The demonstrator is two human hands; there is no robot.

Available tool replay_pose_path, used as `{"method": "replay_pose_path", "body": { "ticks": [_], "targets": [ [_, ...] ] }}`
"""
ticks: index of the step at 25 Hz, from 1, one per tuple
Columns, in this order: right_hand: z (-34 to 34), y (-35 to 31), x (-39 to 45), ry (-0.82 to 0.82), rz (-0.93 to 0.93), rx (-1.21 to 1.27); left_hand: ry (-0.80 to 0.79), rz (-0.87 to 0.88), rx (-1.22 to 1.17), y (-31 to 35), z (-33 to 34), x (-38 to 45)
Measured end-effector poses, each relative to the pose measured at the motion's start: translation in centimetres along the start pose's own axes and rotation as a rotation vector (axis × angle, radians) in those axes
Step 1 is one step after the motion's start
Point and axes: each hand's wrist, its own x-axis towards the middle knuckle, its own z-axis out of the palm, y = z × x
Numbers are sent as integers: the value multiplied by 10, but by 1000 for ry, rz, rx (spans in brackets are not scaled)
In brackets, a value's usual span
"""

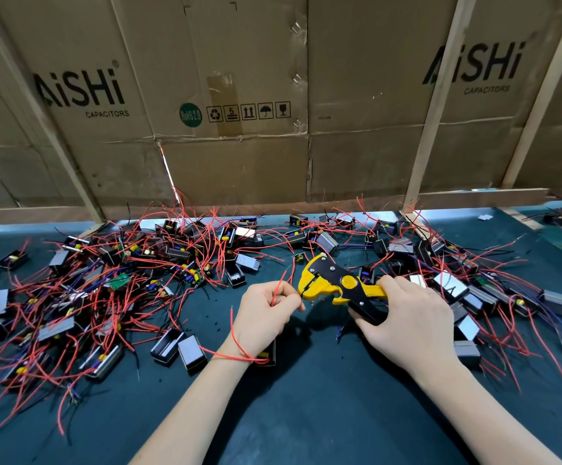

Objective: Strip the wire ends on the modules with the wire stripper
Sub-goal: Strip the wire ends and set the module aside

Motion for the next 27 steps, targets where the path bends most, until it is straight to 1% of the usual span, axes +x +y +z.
{"method": "replay_pose_path", "body": {
  "ticks": [5, 11, 15, 17, 21, 24, 27],
  "targets": [
    [-2, 1, 3, -89, 31, 5, -4, -1, 29, -1, 0, 2],
    [-5, 1, 4, -202, 30, -73, -44, -4, 38, 0, -1, 1],
    [-7, 3, 4, -118, 31, -34, -104, 0, -49, 2, -2, -1],
    [-4, 4, 4, -92, 28, -35, -112, -5, -57, 3, -2, -1],
    [5, 10, 1, -36, 41, -58, -148, -96, -208, 5, -1, 1],
    [7, 13, 2, -9, 123, -20, -179, -36, -126, 4, 0, -1],
    [8, 13, 2, -8, 110, -29, -214, 4, -68, 5, 3, -6]
  ]
}}
